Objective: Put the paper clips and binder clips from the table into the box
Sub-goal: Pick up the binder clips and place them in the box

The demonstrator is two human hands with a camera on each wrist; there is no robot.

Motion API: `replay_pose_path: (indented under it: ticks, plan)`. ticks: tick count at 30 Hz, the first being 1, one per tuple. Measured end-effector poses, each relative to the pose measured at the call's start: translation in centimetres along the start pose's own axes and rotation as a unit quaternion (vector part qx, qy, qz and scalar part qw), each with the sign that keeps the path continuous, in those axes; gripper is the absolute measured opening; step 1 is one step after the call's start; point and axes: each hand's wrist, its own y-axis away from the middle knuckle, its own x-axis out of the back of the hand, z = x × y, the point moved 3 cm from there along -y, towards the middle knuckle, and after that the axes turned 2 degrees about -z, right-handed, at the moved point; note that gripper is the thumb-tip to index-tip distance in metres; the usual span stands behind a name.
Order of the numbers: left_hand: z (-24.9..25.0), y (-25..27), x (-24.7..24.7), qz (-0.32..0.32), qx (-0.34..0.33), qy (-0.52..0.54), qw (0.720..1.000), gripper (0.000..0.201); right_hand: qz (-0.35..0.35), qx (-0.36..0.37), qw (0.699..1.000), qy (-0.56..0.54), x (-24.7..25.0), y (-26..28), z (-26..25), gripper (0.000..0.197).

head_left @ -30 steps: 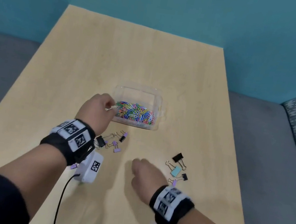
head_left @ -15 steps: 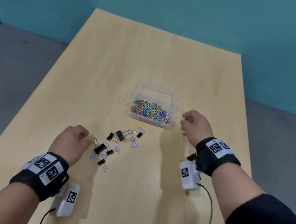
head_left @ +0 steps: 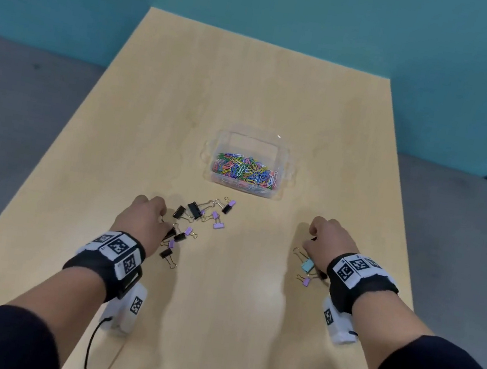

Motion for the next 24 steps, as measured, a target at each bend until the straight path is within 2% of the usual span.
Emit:
replay_pose_path:
  ticks: [6,10,12,14,15,16,18,19,20,21,22,24]
  plan:
    - [0.1,-0.7,-0.2,-0.006,0.032,0.022,0.999,0.017,0.024,-0.006,0.999,-0.03,-0.6,-0.2,0.0,0.019]
    - [0.2,-1.1,-0.2,-0.025,0.057,0.044,0.997,0.022,0.051,0.018,0.998,-0.04,-0.2,0.3,0.3,0.014]
    - [0.3,-1.2,-0.3,-0.039,0.072,0.055,0.995,0.022,0.075,0.014,0.994,-0.076,0.4,0.6,0.9,0.01]
    - [0.7,-1.3,-0.2,-0.043,0.077,0.073,0.993,0.018,0.108,-0.024,0.98,-0.165,1.4,0.8,2.1,0.008]
    - [0.8,-1.2,-0.2,-0.039,0.074,0.086,0.993,0.014,0.117,-0.053,0.962,-0.239,1.9,0.8,2.8,0.009]
    - [0.8,-1.1,-0.2,-0.031,0.072,0.1,0.992,0.011,0.116,-0.09,0.929,-0.34,2.2,0.9,3.5,0.011]
    - [0.5,-0.9,-0.2,-0.007,0.075,0.148,0.986,0.014,0.075,-0.183,0.818,-0.541,2.2,1.4,4.6,0.008]
    - [0.2,-0.7,-0.1,0.002,0.079,0.187,0.979,0.016,0.048,-0.231,0.764,-0.601,1.9,1.8,5.0,0.007]
    - [-0.1,-0.5,0.0,0.01,0.083,0.222,0.971,0.017,0.03,-0.263,0.728,-0.633,1.6,2.3,5.3,0.009]
    - [-0.4,-0.3,0.2,0.018,0.084,0.245,0.966,0.016,0.023,-0.276,0.713,-0.644,1.2,2.7,5.4,0.011]
    - [-0.5,0.0,0.5,0.023,0.081,0.251,0.964,0.014,0.022,-0.277,0.712,-0.644,1.0,3.0,5.4,0.011]
    - [-0.6,0.8,0.9,0.025,0.061,0.22,0.973,0.012,0.012,-0.289,0.739,-0.608,0.5,3.5,4.9,0.014]
